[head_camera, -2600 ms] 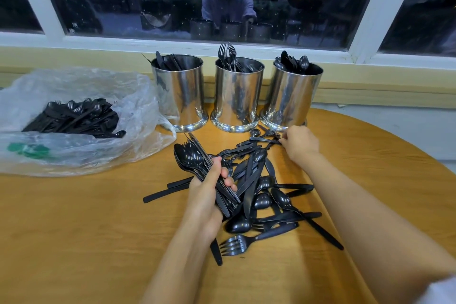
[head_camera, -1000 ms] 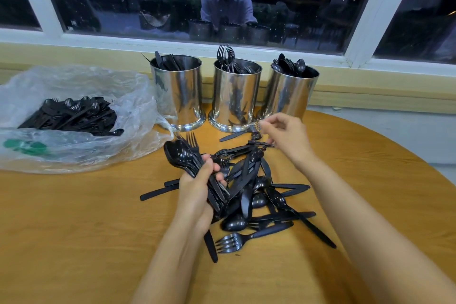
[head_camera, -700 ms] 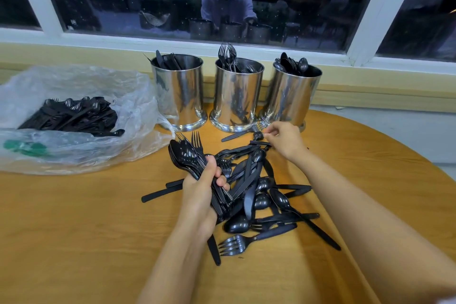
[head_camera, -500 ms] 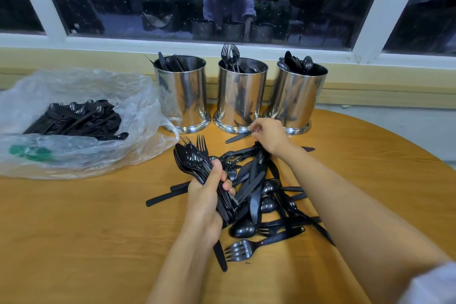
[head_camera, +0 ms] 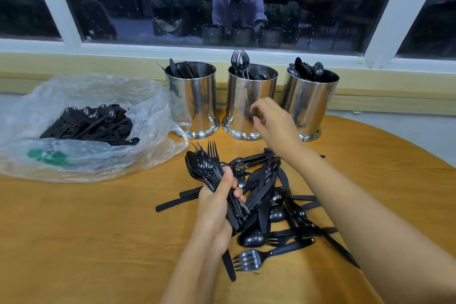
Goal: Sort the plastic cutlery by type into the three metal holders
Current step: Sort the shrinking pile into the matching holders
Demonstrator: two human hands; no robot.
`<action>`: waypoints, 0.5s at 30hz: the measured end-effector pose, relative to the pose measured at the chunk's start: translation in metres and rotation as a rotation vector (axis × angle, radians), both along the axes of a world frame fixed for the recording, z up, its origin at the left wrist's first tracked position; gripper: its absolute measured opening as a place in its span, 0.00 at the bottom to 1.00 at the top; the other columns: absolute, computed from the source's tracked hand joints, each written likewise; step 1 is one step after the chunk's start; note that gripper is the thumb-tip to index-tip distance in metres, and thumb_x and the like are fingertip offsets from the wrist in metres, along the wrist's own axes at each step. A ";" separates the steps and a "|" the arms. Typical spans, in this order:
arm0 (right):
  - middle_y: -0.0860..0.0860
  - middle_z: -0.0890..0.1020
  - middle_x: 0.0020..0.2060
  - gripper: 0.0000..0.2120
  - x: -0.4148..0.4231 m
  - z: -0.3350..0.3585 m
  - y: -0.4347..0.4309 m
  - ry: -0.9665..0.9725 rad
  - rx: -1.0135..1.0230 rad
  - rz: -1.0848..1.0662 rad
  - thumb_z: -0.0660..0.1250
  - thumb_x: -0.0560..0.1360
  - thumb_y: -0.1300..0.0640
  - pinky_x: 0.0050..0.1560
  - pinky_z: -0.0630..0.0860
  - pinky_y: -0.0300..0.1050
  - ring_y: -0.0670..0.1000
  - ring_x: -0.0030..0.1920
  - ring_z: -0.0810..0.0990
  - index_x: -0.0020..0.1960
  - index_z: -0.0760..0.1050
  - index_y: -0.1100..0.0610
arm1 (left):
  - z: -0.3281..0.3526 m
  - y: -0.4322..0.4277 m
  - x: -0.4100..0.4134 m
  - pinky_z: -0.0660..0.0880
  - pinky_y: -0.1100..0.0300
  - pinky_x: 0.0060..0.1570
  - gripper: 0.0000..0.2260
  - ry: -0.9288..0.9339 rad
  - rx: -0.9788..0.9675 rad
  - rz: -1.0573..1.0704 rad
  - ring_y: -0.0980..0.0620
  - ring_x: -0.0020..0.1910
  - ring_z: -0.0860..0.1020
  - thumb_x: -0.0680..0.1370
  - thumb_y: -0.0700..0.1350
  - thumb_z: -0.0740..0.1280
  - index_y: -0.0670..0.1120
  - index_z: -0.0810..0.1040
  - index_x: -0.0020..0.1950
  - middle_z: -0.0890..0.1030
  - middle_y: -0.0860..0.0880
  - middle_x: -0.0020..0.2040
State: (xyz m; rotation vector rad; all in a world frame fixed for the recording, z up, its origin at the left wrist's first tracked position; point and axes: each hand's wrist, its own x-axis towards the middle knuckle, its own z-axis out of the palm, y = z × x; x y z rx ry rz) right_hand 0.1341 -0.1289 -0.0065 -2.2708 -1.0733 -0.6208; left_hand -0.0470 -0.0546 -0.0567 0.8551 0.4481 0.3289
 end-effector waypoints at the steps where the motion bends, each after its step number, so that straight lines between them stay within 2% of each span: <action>1: 0.48 0.76 0.45 0.04 -0.014 0.010 -0.006 0.117 0.189 0.007 0.64 0.78 0.65 0.42 0.76 0.39 0.46 0.41 0.78 0.50 0.74 0.57 | 0.001 -0.001 0.000 0.72 0.57 0.39 0.13 0.000 0.003 -0.010 0.53 0.30 0.69 0.79 0.50 0.67 0.44 0.70 0.39 0.70 0.50 0.31; 4: 0.53 0.78 0.42 0.05 -0.060 0.020 -0.023 0.626 0.662 0.058 0.67 0.76 0.67 0.45 0.81 0.39 0.48 0.41 0.85 0.46 0.73 0.60 | 0.003 -0.004 -0.001 0.71 0.56 0.40 0.13 0.008 0.022 -0.007 0.54 0.27 0.69 0.79 0.51 0.67 0.44 0.70 0.41 0.70 0.51 0.29; 7: 0.57 0.80 0.43 0.03 -0.105 0.009 -0.036 0.977 0.835 0.086 0.68 0.76 0.67 0.46 0.81 0.40 0.52 0.42 0.86 0.47 0.74 0.62 | 0.006 -0.008 -0.004 0.71 0.60 0.33 0.13 -0.006 0.013 0.015 0.56 0.27 0.66 0.76 0.51 0.69 0.43 0.70 0.48 0.69 0.52 0.30; 12: 0.50 0.82 0.41 0.04 -0.153 -0.009 -0.046 1.041 0.852 -0.021 0.71 0.74 0.63 0.39 0.75 0.34 0.44 0.41 0.80 0.48 0.79 0.58 | 0.019 -0.019 -0.014 0.70 0.62 0.28 0.17 -0.058 -0.027 0.024 0.57 0.26 0.66 0.71 0.52 0.70 0.42 0.71 0.50 0.68 0.53 0.28; 15: 0.51 0.84 0.40 0.05 -0.173 -0.008 -0.047 1.039 0.816 0.004 0.72 0.73 0.63 0.39 0.75 0.32 0.42 0.38 0.81 0.47 0.80 0.57 | 0.033 -0.025 -0.025 0.74 0.61 0.30 0.17 -0.021 0.046 -0.015 0.55 0.27 0.70 0.70 0.55 0.70 0.42 0.72 0.43 0.70 0.50 0.28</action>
